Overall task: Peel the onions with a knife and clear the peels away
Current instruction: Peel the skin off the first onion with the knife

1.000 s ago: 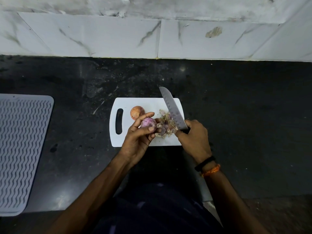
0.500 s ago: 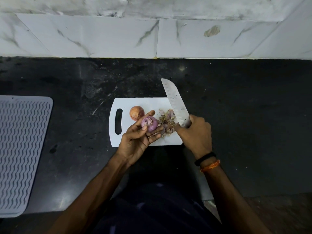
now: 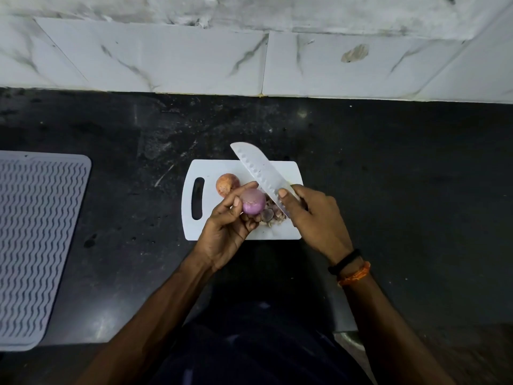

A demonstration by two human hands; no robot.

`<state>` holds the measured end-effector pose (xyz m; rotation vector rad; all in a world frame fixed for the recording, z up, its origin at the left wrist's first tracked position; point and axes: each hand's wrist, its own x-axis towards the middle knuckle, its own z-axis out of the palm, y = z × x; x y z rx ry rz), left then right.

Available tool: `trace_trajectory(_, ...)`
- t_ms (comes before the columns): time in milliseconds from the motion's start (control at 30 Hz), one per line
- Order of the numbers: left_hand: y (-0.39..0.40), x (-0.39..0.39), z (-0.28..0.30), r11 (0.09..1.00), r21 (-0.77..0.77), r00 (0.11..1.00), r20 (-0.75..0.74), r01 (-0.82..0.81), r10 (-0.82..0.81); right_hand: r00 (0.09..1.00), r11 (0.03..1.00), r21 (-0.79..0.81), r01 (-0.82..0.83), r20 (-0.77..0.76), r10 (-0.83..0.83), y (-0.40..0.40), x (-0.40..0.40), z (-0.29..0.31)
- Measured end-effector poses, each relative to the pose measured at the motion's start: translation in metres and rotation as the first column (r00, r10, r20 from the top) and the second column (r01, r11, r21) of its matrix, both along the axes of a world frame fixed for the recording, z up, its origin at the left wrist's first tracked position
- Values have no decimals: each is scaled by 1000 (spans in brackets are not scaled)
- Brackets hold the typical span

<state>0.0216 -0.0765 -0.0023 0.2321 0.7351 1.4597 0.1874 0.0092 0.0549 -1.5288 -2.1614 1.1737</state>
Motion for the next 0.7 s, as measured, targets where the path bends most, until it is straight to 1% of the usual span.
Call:
trace_trajectory(133,-1,3,5,999,8,997,67,-38,37,998,993,110,-46,50,40,-4,-6,3)
trace_trajectory(233,-1,3,6,998,-30,997,47,-53,55,994,977,195,-85,82,70,-6,-9,1)
trace_trajectory(400,-2,3,5,995,-76,997,33,-62,64,996,959,274,-71,77,52,-12,-12,-4)
trace_trajectory(533,-5,5,5,994,-90,997,29,-68,71,993,957,281,-68,110,39,-18,-13,-2)
trace_trajectory(700,-6,7,3,995,-65,996,-38,-79,76,997,964,266,-23,72,4,-20,-15,-5)
